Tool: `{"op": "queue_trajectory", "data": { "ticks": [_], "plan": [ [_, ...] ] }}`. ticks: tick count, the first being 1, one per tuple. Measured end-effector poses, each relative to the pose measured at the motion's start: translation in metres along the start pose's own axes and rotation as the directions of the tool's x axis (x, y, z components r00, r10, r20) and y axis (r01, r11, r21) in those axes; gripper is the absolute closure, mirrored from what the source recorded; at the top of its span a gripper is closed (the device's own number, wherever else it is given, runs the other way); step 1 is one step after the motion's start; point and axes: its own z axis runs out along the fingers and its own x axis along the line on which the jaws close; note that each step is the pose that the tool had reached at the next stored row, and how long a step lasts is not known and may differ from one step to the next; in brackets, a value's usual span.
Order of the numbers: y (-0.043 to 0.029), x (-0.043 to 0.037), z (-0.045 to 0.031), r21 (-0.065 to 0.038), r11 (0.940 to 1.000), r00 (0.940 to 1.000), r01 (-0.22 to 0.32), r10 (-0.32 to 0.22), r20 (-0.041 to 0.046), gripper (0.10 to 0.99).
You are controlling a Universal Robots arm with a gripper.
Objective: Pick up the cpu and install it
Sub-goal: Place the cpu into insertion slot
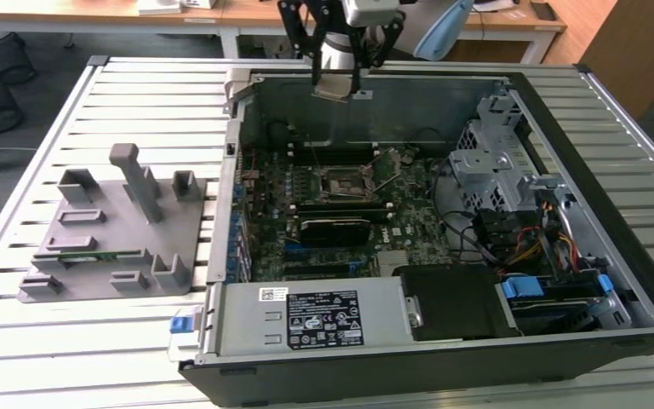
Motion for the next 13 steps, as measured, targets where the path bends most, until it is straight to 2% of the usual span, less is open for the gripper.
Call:
{"op": "queue_trajectory", "data": {
  "ticks": [8, 13],
  "plan": [
    [0.0002, 0.0001, 0.0003, 0.000, 0.9984, 0.9984, -0.057, 0.057, 0.0009, 0.553],
    [0.0002, 0.0001, 0.0009, 0.002, 0.9925, 0.9925, -0.123, 0.123, 0.0028, 0.553]
  ]
}}
